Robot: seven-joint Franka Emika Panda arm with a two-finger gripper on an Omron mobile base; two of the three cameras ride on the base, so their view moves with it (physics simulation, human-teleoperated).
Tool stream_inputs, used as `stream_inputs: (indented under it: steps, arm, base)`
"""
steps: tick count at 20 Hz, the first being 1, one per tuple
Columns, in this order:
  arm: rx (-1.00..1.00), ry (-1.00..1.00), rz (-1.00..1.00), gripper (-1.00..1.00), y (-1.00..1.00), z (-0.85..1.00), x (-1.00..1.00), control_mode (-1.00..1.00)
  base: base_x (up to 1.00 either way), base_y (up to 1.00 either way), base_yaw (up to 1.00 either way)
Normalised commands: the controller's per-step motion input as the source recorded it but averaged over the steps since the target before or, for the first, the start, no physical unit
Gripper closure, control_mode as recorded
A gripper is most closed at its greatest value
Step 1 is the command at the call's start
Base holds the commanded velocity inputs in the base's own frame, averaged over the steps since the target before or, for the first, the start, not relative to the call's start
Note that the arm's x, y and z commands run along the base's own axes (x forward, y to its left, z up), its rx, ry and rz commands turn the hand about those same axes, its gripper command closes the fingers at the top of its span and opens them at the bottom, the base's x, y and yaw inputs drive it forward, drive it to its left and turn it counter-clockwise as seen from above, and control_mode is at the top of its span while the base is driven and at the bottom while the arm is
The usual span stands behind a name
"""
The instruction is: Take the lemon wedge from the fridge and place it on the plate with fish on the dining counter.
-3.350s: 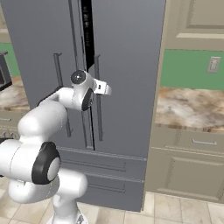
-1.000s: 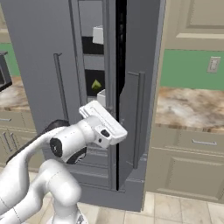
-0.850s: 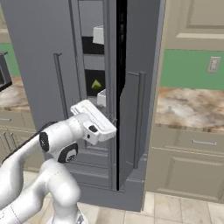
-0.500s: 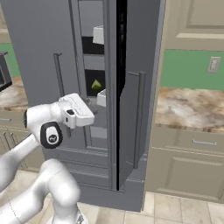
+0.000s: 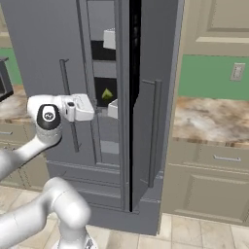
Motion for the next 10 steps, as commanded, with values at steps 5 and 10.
stream_inputs:
  steps: [5,10]
  arm:
    - [0.01,0.04,0.00,-1.00,-0.52,-0.01,0.50,-1.00]
    - [0.10,0.05,0.00,-1.00,-0.98,-0.13,0.08,-1.00]
  base:
    - [0.00,0.00,0.00]
    - [0.00,0.00,0.00]
